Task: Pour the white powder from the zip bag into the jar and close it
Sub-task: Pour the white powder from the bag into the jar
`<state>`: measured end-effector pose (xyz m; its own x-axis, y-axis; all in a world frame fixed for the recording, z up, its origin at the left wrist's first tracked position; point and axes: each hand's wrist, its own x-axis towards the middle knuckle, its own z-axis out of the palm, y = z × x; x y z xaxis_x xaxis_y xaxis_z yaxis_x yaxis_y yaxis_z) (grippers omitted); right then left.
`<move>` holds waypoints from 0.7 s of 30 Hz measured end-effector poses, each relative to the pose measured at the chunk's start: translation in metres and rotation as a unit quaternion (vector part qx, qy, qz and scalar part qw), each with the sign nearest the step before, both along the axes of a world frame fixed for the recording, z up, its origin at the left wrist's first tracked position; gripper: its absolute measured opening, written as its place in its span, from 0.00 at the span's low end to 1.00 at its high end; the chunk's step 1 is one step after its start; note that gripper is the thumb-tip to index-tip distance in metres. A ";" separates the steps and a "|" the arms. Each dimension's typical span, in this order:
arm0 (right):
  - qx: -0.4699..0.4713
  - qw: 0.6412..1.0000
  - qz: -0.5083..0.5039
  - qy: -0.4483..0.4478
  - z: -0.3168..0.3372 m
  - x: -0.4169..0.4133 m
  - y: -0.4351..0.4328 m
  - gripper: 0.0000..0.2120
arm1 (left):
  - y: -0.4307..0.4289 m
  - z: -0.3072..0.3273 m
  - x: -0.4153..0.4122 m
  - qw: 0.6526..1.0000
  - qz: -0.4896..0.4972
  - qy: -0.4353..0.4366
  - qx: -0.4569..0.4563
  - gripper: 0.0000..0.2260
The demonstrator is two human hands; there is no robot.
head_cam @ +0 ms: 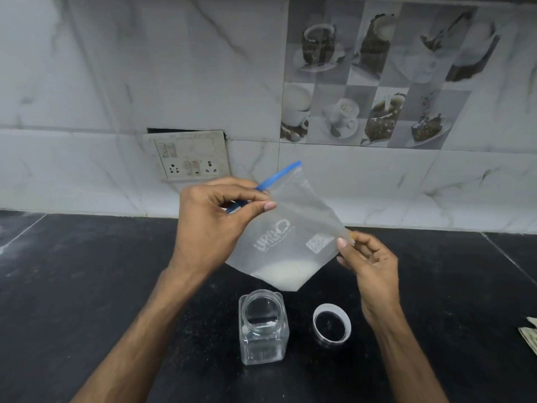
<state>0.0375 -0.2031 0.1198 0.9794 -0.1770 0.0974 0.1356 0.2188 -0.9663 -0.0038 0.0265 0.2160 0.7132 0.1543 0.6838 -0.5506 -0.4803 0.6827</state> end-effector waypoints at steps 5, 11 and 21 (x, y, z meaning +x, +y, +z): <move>0.082 0.975 0.149 0.144 -0.033 -0.008 0.024 0.11 | -0.006 0.000 0.002 1.000 -0.010 0.003 0.013 0.05; 0.175 0.967 0.118 0.141 -0.030 -0.012 0.036 0.05 | 0.003 0.000 -0.002 1.000 0.017 -0.010 0.010 0.06; 0.095 0.995 0.001 0.023 -0.001 -0.002 0.006 0.08 | 0.010 -0.034 -0.010 0.997 0.015 0.061 -0.043 0.06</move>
<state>0.0357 -0.1969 0.1189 0.9823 -0.1866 0.0165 0.0910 0.3985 -0.9127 -0.0143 0.0366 0.1820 0.7839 0.2316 0.5760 -0.4477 -0.4319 0.7830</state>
